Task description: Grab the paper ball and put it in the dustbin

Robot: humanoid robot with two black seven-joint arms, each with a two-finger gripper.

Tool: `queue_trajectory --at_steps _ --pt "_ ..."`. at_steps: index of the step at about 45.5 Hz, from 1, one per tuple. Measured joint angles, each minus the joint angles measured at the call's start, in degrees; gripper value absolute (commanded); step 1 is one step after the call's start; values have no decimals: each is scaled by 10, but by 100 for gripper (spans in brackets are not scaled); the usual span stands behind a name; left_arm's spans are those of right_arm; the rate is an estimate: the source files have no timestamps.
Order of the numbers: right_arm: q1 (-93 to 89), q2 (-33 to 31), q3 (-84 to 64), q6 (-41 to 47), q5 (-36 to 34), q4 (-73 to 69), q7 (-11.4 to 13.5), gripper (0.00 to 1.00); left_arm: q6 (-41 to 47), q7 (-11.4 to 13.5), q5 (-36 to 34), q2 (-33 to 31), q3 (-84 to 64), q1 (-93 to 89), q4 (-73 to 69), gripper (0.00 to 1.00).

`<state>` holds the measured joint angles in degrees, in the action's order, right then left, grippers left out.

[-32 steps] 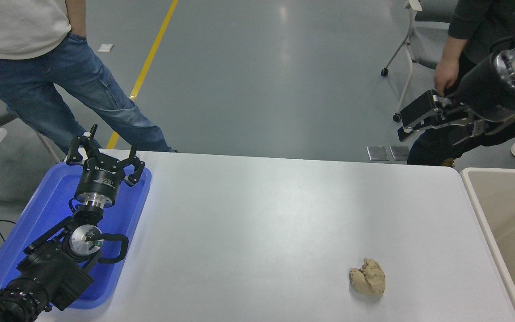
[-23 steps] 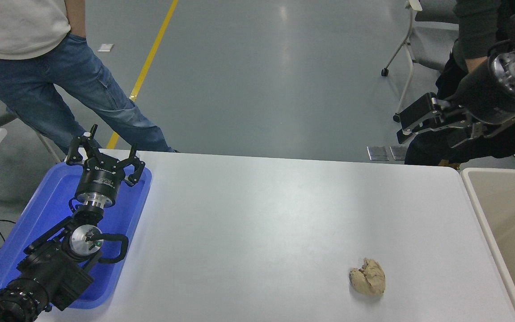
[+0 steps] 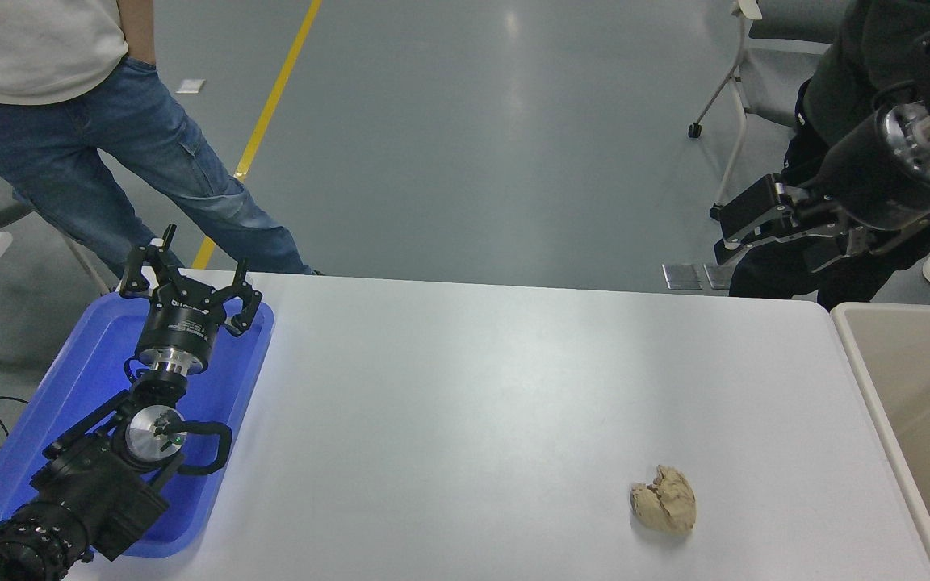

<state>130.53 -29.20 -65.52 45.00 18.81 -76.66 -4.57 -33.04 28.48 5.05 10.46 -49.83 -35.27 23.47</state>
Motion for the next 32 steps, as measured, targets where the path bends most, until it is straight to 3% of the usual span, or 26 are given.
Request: queue_trajectory --at_steps 32 --pt "-77 29 31 0 -3 64 0 100 0 0 0 0 0 0 0 100"
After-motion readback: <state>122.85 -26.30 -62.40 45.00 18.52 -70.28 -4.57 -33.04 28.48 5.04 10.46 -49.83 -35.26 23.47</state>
